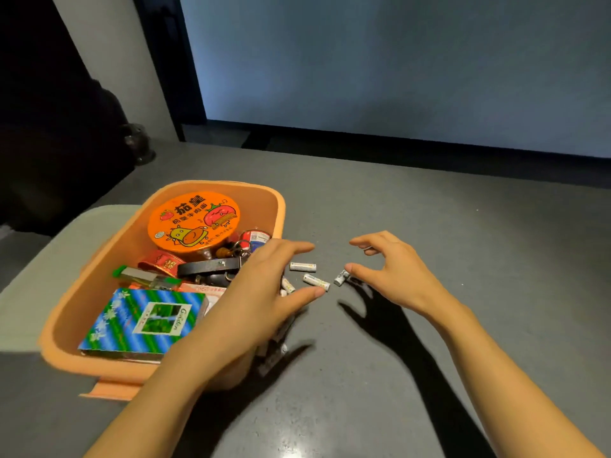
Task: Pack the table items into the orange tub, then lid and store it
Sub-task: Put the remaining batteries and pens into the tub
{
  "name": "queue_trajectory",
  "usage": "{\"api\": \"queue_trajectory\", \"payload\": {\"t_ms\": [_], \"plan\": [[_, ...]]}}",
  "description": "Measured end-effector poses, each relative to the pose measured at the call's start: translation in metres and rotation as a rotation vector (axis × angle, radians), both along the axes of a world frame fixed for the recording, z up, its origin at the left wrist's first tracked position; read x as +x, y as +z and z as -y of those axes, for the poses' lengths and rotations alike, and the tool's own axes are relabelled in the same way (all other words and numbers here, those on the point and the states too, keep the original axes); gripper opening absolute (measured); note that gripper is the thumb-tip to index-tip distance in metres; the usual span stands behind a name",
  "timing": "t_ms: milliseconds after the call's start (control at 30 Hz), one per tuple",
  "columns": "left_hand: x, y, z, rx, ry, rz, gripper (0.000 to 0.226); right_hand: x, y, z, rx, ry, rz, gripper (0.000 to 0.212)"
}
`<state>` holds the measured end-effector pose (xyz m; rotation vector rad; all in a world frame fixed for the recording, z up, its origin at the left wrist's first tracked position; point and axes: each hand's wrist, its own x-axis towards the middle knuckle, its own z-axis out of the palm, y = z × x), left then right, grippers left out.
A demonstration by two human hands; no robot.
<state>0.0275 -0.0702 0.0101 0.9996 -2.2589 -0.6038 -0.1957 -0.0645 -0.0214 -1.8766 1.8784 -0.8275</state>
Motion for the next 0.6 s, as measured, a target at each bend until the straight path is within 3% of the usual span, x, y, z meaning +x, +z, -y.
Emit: {"api": "queue_trajectory", "payload": {"t_ms": [233,600], "plan": [[-0.033,-0.026,-0.028,-0.014,0.064,0.001,0.051,-0.020,-0.025,0.001,0.095,0.079,0.035,0.043],[-0.026,-0.085,-0.027,0.125,0.212,0.200,0.061,-0.022,-0.061,0.028,0.231,0.167,0.059,0.063]]}}
